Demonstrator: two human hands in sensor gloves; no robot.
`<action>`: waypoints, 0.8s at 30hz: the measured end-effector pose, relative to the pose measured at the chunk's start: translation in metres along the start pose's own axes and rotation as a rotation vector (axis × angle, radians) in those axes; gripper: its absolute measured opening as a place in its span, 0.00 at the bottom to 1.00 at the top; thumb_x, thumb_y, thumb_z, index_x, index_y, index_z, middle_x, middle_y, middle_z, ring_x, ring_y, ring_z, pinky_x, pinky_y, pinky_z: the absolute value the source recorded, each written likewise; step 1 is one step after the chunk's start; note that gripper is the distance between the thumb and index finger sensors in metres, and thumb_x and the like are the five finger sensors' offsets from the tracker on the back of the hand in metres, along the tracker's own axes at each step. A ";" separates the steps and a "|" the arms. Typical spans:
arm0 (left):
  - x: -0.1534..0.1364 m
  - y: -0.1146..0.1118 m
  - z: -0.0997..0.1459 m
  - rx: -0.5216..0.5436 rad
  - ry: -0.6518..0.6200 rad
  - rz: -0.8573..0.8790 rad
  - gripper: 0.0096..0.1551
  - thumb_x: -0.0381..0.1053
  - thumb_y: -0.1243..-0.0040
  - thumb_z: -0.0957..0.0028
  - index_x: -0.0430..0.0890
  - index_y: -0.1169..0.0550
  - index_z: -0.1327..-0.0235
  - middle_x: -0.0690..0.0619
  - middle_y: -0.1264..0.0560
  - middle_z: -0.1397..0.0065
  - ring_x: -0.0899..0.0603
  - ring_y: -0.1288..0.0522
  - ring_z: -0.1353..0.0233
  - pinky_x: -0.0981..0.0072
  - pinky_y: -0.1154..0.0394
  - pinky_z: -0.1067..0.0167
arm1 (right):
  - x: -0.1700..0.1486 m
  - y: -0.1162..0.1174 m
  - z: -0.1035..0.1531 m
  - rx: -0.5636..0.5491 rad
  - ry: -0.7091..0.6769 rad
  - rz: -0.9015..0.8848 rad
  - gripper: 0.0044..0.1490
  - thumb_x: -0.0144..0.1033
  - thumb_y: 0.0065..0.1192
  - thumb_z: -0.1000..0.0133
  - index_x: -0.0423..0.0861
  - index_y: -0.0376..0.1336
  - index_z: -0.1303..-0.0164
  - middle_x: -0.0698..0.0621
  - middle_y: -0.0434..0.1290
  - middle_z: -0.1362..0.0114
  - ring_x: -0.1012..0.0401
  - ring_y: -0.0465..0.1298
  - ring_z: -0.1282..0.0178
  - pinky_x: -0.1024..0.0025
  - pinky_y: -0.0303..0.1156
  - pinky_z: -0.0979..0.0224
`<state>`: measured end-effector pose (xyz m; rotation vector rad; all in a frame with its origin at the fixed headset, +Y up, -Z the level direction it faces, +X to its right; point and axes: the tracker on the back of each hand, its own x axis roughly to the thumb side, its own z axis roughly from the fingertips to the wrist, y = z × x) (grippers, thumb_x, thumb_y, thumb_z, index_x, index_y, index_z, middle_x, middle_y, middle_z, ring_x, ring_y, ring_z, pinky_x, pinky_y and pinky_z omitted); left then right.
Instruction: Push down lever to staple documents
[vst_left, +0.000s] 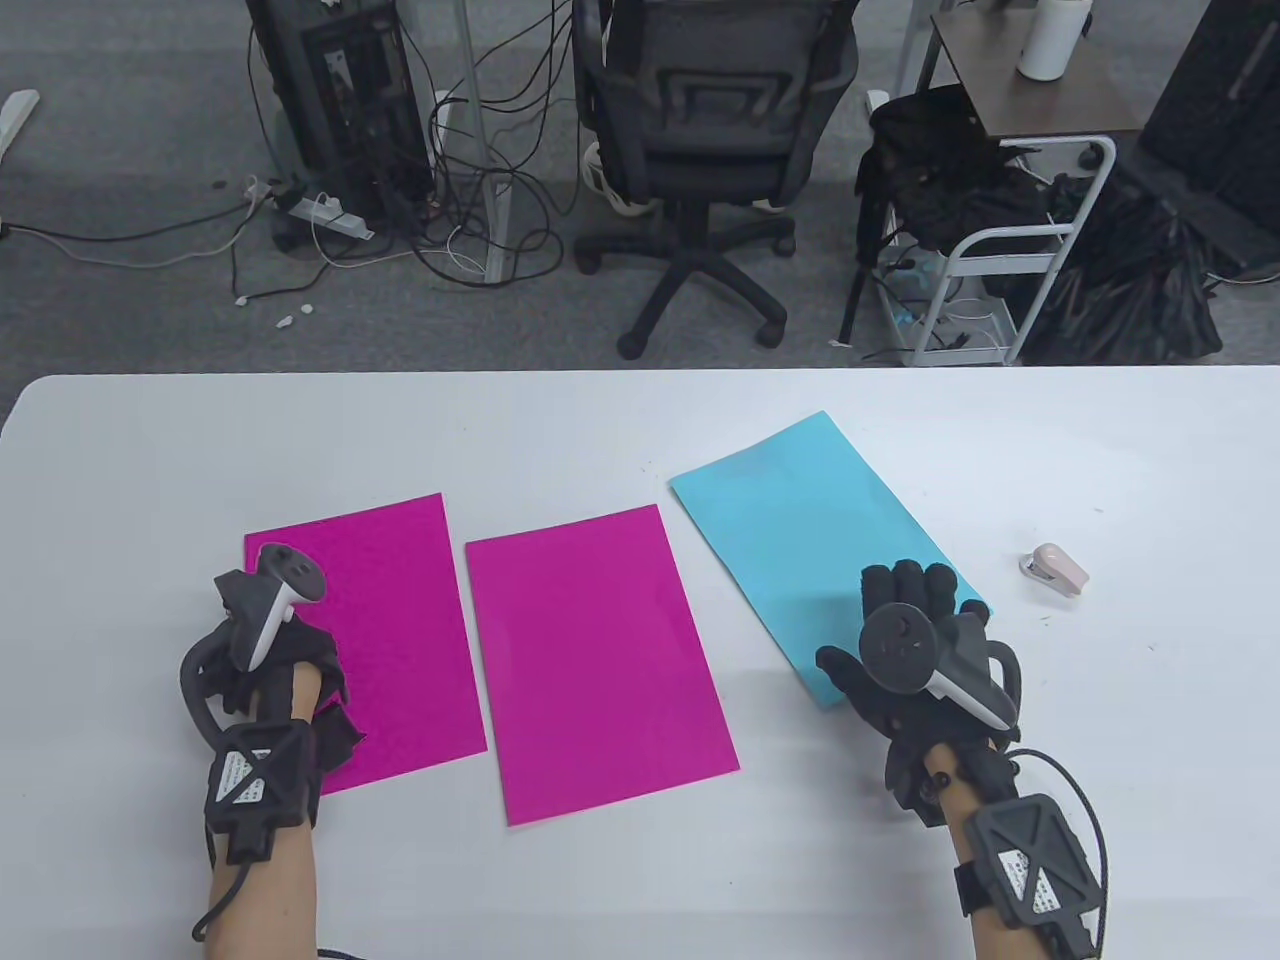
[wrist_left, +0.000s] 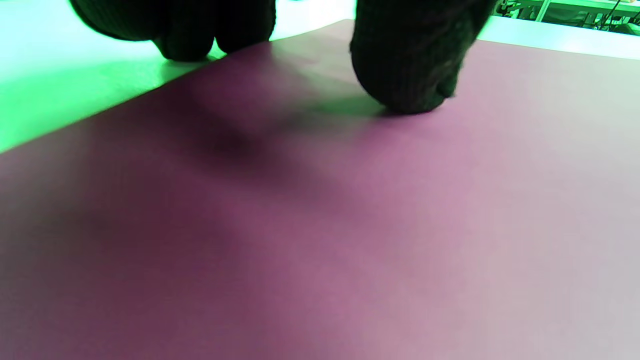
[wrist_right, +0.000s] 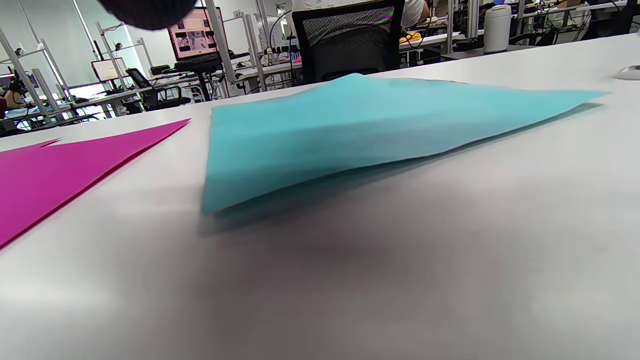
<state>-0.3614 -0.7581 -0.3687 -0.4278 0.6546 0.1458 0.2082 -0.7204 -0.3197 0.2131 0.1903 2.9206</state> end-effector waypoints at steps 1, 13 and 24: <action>0.000 0.000 0.000 0.003 -0.001 -0.001 0.58 0.51 0.34 0.44 0.28 0.54 0.18 0.25 0.39 0.18 0.20 0.34 0.22 0.23 0.36 0.32 | -0.001 -0.001 -0.001 -0.002 0.003 -0.003 0.61 0.59 0.43 0.41 0.30 0.28 0.17 0.23 0.30 0.18 0.25 0.31 0.21 0.20 0.34 0.30; 0.000 -0.001 0.000 0.039 -0.001 0.025 0.59 0.49 0.32 0.45 0.27 0.54 0.18 0.25 0.38 0.19 0.21 0.33 0.24 0.24 0.35 0.32 | -0.022 -0.019 -0.029 -0.023 0.081 -0.045 0.61 0.58 0.44 0.40 0.30 0.29 0.17 0.23 0.31 0.18 0.25 0.32 0.21 0.20 0.36 0.29; 0.005 -0.005 0.007 0.061 -0.028 -0.023 0.58 0.49 0.34 0.44 0.27 0.55 0.18 0.25 0.40 0.18 0.22 0.33 0.24 0.25 0.34 0.32 | -0.045 -0.006 -0.088 0.097 0.243 0.060 0.59 0.57 0.45 0.41 0.31 0.32 0.17 0.24 0.32 0.17 0.25 0.37 0.19 0.23 0.40 0.25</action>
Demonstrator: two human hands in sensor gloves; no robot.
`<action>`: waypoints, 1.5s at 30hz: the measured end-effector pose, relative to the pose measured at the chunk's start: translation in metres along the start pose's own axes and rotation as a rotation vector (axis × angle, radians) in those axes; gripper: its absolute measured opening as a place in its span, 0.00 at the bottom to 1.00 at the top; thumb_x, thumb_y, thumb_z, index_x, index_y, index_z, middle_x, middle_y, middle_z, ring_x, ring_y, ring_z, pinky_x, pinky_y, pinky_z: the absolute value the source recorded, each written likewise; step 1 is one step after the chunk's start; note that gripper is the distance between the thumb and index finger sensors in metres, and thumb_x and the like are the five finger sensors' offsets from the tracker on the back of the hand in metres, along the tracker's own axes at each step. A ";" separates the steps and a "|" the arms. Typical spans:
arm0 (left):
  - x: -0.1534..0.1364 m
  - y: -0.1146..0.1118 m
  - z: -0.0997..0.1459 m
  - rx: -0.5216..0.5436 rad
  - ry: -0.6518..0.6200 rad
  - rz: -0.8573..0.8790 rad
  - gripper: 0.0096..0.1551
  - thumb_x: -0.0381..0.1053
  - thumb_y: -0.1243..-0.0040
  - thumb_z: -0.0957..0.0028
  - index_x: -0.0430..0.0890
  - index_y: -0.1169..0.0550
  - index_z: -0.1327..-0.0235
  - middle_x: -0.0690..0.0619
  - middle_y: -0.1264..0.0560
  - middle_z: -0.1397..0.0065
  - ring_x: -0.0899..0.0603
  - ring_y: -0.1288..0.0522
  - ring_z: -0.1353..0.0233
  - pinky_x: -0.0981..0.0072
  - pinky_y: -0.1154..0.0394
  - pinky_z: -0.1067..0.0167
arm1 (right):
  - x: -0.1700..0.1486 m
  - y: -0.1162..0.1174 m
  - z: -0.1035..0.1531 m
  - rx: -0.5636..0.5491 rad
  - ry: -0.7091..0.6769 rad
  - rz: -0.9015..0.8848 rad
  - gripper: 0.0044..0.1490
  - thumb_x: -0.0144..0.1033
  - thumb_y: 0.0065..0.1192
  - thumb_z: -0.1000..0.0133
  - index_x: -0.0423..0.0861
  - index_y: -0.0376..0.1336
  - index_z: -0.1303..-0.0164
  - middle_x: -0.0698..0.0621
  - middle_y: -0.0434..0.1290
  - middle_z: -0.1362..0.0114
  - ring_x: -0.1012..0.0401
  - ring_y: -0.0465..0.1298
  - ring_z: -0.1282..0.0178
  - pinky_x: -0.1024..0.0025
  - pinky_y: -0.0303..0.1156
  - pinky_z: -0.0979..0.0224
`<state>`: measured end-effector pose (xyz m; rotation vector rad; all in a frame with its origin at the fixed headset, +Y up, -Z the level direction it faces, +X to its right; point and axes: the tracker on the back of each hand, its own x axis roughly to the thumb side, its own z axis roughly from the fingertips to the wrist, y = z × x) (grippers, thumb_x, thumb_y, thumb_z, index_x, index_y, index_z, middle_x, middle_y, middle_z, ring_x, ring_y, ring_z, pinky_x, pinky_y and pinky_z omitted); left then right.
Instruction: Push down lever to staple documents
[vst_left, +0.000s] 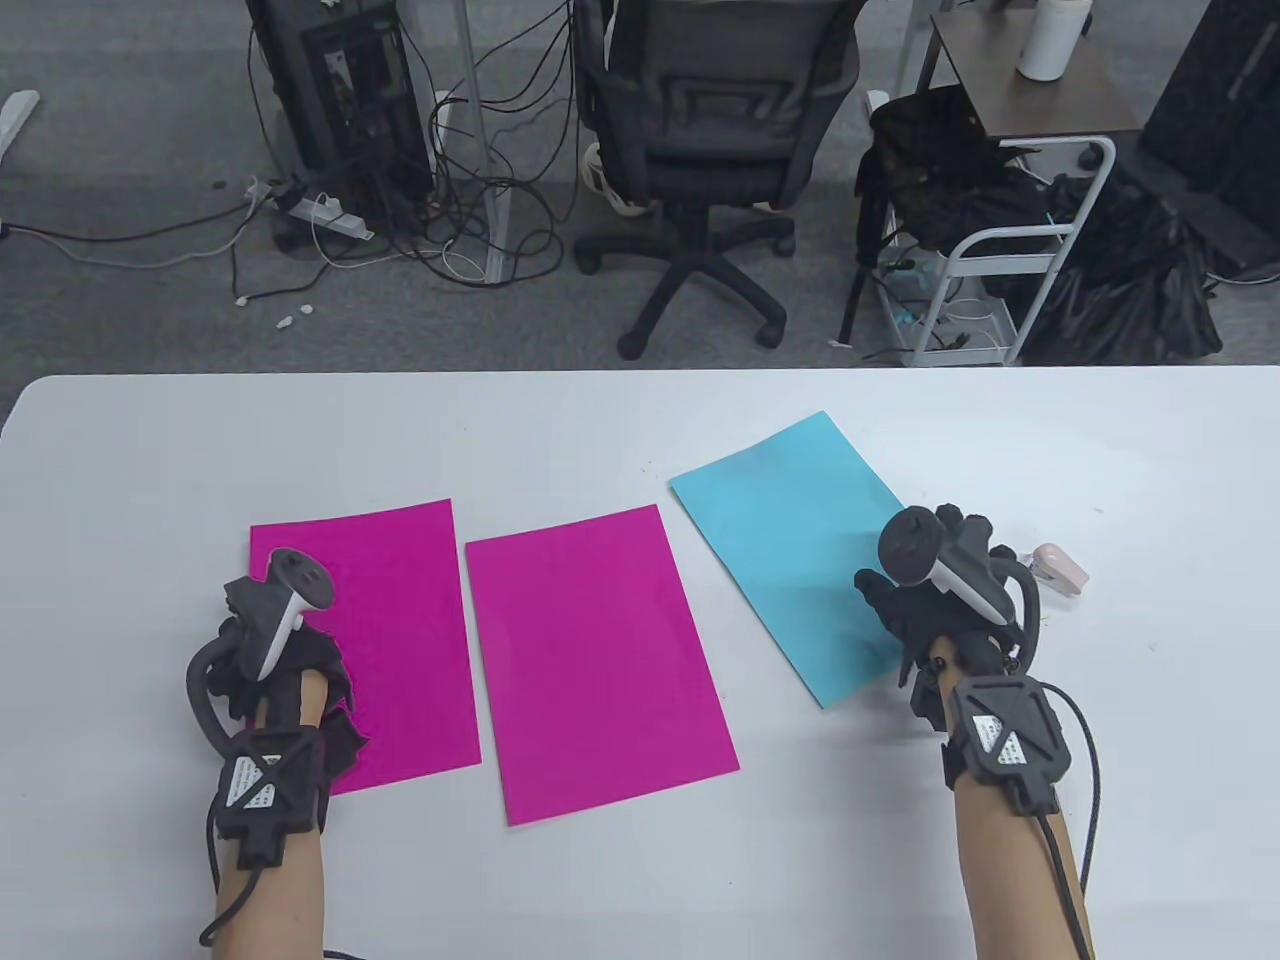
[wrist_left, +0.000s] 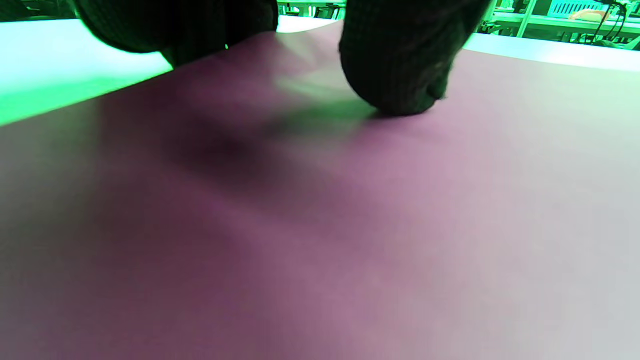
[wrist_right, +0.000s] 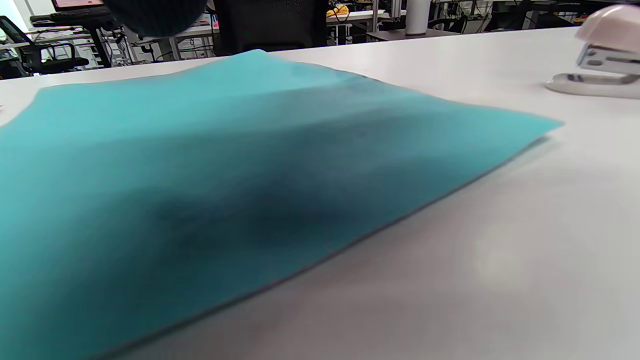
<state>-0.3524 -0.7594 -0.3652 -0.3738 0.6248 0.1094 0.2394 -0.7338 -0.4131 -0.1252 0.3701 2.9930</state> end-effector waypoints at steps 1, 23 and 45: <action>0.000 0.000 0.001 -0.002 -0.004 -0.002 0.58 0.49 0.34 0.44 0.28 0.55 0.18 0.25 0.40 0.18 0.22 0.33 0.24 0.25 0.34 0.32 | 0.001 0.001 -0.004 0.008 0.007 0.002 0.58 0.57 0.45 0.41 0.31 0.32 0.17 0.24 0.32 0.17 0.25 0.37 0.19 0.23 0.40 0.25; -0.010 -0.008 0.023 -0.028 0.008 -0.002 0.59 0.50 0.34 0.44 0.27 0.55 0.18 0.24 0.40 0.19 0.22 0.34 0.24 0.22 0.36 0.33 | 0.027 0.036 -0.014 0.297 0.078 0.044 0.59 0.56 0.43 0.40 0.27 0.30 0.19 0.23 0.30 0.19 0.26 0.33 0.21 0.23 0.36 0.27; 0.027 -0.016 0.058 0.042 -0.036 -0.095 0.63 0.55 0.31 0.47 0.27 0.53 0.17 0.30 0.35 0.24 0.29 0.29 0.30 0.25 0.32 0.35 | 0.079 0.059 0.046 0.290 0.041 0.080 0.60 0.57 0.41 0.40 0.26 0.29 0.19 0.21 0.30 0.19 0.24 0.34 0.21 0.22 0.38 0.27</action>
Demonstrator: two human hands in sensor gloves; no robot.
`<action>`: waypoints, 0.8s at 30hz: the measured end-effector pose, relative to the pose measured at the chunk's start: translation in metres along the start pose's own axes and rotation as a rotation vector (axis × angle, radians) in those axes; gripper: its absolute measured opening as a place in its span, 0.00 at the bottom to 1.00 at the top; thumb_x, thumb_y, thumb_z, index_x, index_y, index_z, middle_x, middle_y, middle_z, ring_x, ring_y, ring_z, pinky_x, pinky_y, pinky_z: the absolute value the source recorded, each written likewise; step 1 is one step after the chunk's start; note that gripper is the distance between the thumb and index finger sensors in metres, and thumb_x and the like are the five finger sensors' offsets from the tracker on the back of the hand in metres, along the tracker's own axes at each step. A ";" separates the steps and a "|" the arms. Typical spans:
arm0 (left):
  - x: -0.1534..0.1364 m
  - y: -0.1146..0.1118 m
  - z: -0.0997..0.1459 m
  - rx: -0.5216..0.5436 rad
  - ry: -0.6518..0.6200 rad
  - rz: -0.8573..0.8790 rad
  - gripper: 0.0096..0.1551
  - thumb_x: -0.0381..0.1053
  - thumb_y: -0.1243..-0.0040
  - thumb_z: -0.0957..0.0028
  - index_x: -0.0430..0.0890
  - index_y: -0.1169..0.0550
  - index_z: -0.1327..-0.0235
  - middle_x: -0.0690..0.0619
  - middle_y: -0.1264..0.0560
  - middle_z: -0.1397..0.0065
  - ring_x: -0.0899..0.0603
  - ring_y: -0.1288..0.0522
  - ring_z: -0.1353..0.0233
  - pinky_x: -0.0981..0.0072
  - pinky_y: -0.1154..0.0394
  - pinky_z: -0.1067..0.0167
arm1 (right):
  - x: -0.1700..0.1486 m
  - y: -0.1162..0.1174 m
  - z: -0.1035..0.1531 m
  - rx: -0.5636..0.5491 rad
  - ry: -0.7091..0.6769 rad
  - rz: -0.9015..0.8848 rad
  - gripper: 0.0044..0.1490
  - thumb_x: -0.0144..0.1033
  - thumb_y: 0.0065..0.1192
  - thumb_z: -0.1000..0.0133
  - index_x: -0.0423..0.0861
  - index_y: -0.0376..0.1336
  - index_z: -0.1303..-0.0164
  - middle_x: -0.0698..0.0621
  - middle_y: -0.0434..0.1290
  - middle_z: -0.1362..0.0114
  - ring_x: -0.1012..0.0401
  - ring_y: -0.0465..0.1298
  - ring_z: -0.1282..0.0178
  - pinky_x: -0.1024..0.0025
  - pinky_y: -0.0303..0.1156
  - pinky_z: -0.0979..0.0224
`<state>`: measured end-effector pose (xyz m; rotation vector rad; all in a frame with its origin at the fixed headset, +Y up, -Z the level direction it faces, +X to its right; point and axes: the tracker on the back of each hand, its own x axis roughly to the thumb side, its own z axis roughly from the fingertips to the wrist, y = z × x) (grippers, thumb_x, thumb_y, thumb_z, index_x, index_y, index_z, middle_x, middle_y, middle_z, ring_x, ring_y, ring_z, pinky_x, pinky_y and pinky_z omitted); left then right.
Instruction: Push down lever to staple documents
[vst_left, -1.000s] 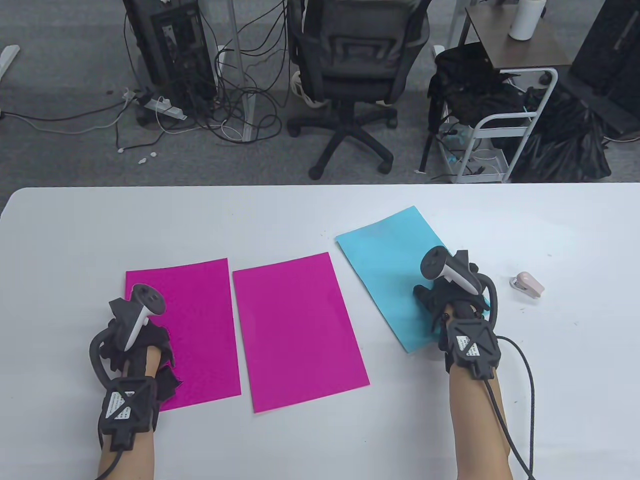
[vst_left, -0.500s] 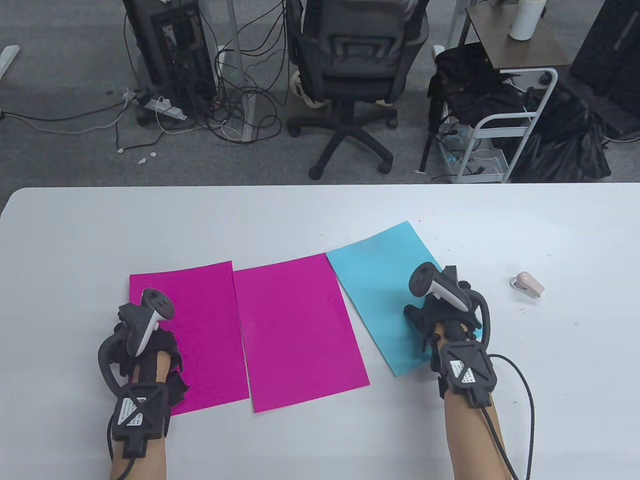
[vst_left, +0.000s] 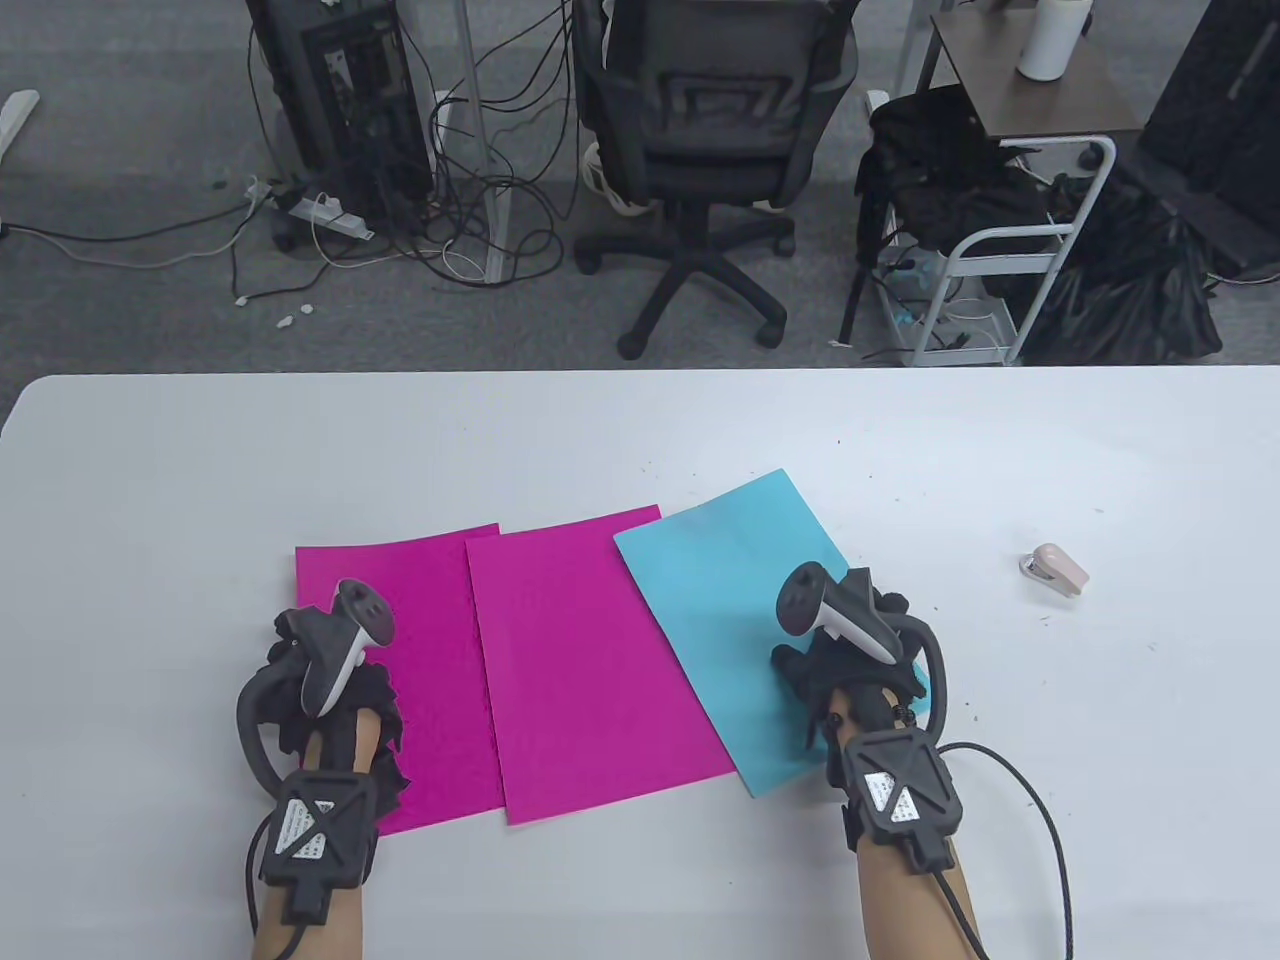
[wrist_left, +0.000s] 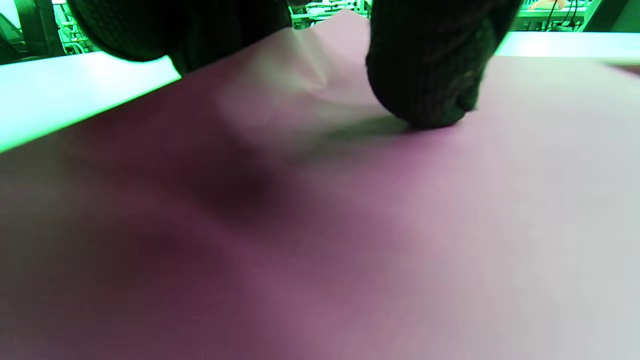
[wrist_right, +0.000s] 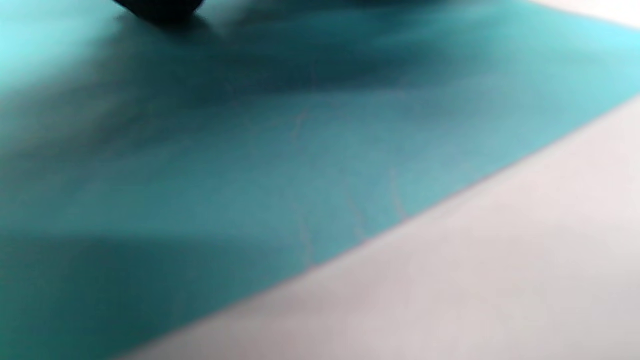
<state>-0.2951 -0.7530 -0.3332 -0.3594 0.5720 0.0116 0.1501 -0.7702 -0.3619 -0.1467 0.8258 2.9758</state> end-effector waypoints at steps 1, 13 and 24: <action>0.001 0.000 0.002 0.003 -0.004 0.006 0.63 0.55 0.30 0.48 0.27 0.52 0.17 0.31 0.34 0.25 0.30 0.28 0.31 0.26 0.31 0.36 | 0.003 0.002 0.002 -0.002 -0.003 0.003 0.60 0.57 0.40 0.39 0.26 0.29 0.19 0.21 0.30 0.19 0.24 0.34 0.21 0.22 0.38 0.27; 0.002 0.002 0.019 -0.047 -0.189 0.409 0.41 0.48 0.29 0.45 0.34 0.33 0.22 0.45 0.21 0.40 0.39 0.19 0.41 0.33 0.23 0.41 | 0.032 0.019 0.025 -0.030 -0.018 0.018 0.60 0.57 0.38 0.39 0.23 0.30 0.19 0.17 0.32 0.20 0.20 0.37 0.23 0.22 0.41 0.27; 0.028 -0.010 0.038 -0.303 -0.421 0.722 0.27 0.51 0.35 0.40 0.41 0.24 0.31 0.47 0.17 0.38 0.37 0.18 0.38 0.34 0.23 0.40 | 0.063 0.026 0.037 -0.051 -0.084 0.057 0.60 0.57 0.39 0.38 0.21 0.33 0.19 0.16 0.36 0.20 0.19 0.40 0.23 0.22 0.43 0.27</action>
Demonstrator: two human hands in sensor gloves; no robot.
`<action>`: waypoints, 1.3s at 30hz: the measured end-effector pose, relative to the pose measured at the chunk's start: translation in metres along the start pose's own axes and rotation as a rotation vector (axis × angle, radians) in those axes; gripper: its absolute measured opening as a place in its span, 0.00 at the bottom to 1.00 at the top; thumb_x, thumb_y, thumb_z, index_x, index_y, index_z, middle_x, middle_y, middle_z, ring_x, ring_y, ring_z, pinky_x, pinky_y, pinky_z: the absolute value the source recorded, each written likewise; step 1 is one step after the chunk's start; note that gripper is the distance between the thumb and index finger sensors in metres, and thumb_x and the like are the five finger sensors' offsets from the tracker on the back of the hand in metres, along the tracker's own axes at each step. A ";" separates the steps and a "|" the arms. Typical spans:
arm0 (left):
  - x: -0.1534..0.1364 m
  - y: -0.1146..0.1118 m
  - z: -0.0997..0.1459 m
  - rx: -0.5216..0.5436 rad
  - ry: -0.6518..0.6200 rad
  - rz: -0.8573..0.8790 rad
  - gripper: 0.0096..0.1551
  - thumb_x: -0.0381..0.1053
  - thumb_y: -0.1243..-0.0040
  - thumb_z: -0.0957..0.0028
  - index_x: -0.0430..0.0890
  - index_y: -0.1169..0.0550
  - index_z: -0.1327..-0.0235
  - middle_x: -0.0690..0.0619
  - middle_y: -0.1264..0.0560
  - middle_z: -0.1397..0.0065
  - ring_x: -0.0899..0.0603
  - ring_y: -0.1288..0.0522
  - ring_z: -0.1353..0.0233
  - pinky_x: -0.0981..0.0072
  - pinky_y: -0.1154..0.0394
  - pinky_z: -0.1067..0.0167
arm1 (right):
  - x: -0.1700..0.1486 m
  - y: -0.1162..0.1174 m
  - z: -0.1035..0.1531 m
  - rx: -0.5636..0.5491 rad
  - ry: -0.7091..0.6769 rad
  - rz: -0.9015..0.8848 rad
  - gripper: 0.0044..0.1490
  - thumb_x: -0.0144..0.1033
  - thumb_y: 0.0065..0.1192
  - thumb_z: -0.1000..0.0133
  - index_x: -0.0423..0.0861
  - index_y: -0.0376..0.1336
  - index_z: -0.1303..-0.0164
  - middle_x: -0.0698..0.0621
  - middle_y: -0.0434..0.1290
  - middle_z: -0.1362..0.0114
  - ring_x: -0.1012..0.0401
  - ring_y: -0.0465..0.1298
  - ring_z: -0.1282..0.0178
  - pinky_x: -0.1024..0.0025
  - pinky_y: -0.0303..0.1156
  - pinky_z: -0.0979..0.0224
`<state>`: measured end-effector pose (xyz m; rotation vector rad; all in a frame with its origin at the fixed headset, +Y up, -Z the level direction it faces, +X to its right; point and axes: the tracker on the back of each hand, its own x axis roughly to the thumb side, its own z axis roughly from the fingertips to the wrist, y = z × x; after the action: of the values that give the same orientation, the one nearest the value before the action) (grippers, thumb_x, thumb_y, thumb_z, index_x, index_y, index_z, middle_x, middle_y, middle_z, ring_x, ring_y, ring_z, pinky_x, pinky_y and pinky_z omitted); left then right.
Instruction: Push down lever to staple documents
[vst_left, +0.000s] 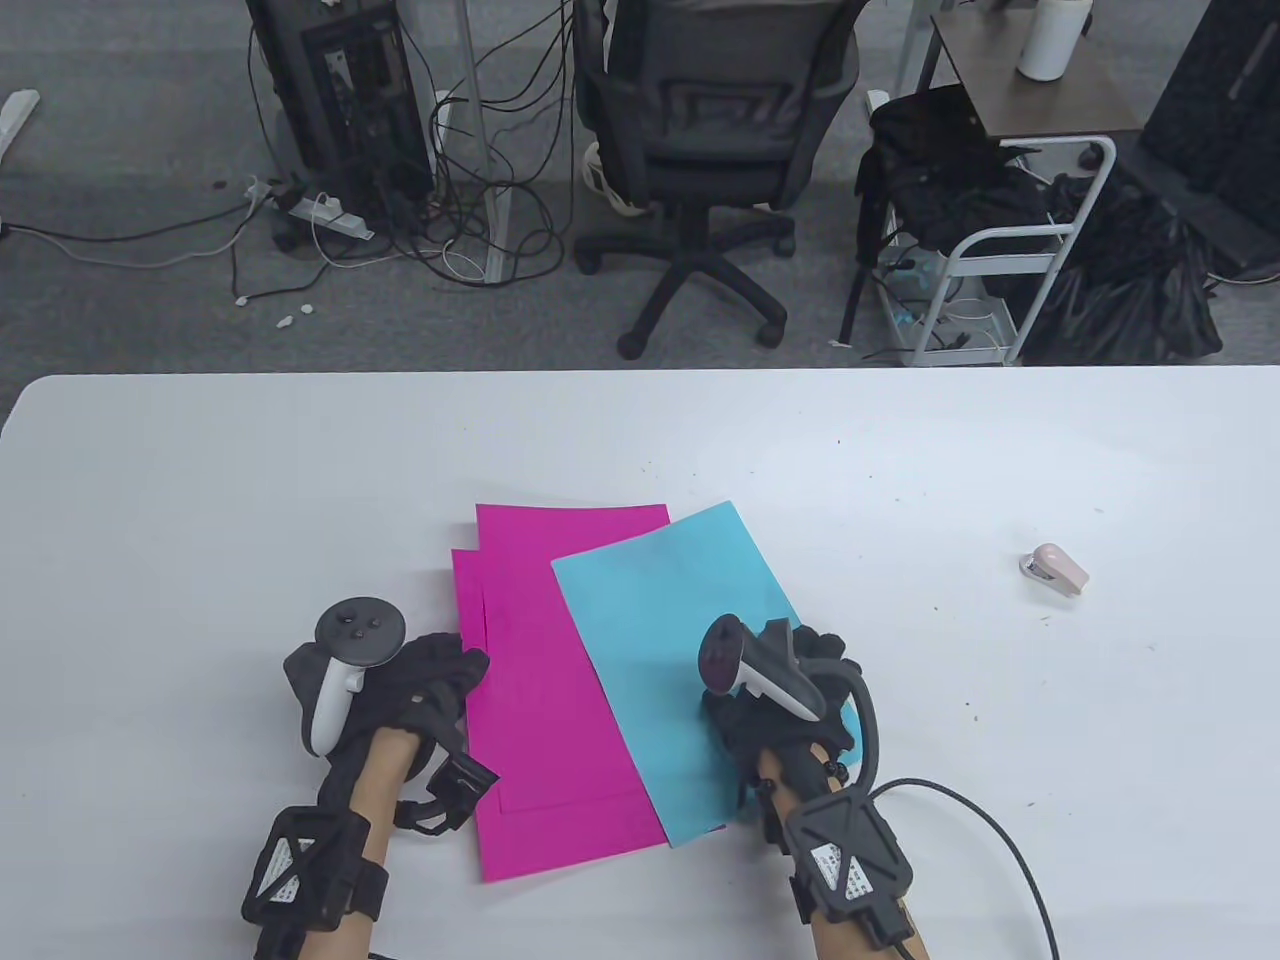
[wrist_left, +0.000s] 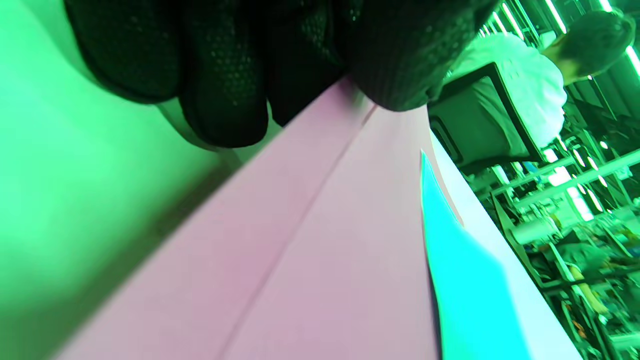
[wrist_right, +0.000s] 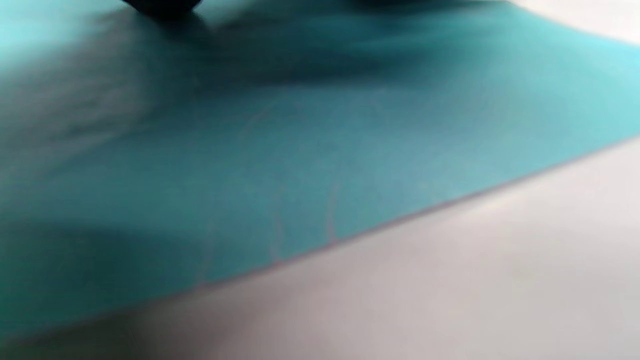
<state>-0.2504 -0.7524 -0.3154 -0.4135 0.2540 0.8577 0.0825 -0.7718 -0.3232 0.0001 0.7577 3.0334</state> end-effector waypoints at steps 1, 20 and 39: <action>0.002 -0.003 0.000 -0.015 -0.014 0.003 0.27 0.51 0.36 0.40 0.42 0.23 0.31 0.48 0.17 0.39 0.37 0.17 0.38 0.35 0.23 0.40 | 0.003 0.000 0.001 0.001 -0.008 0.005 0.60 0.57 0.39 0.38 0.22 0.33 0.19 0.16 0.36 0.20 0.19 0.40 0.23 0.22 0.43 0.27; 0.017 -0.021 0.001 -0.013 -0.098 0.008 0.24 0.51 0.34 0.41 0.41 0.20 0.37 0.50 0.13 0.44 0.41 0.14 0.44 0.39 0.20 0.44 | 0.037 0.004 0.017 -0.041 -0.186 0.023 0.59 0.57 0.44 0.39 0.24 0.38 0.18 0.19 0.40 0.19 0.22 0.44 0.22 0.25 0.45 0.25; 0.018 -0.007 0.021 0.222 -0.299 -0.006 0.21 0.48 0.36 0.40 0.43 0.20 0.37 0.49 0.14 0.44 0.39 0.15 0.43 0.34 0.22 0.41 | -0.010 -0.014 0.019 -0.184 -0.253 -0.287 0.59 0.57 0.44 0.39 0.24 0.36 0.18 0.20 0.42 0.19 0.22 0.47 0.22 0.24 0.49 0.26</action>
<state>-0.2324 -0.7350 -0.3017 -0.0767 0.0699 0.8626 0.0928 -0.7507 -0.3129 0.2448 0.4178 2.7454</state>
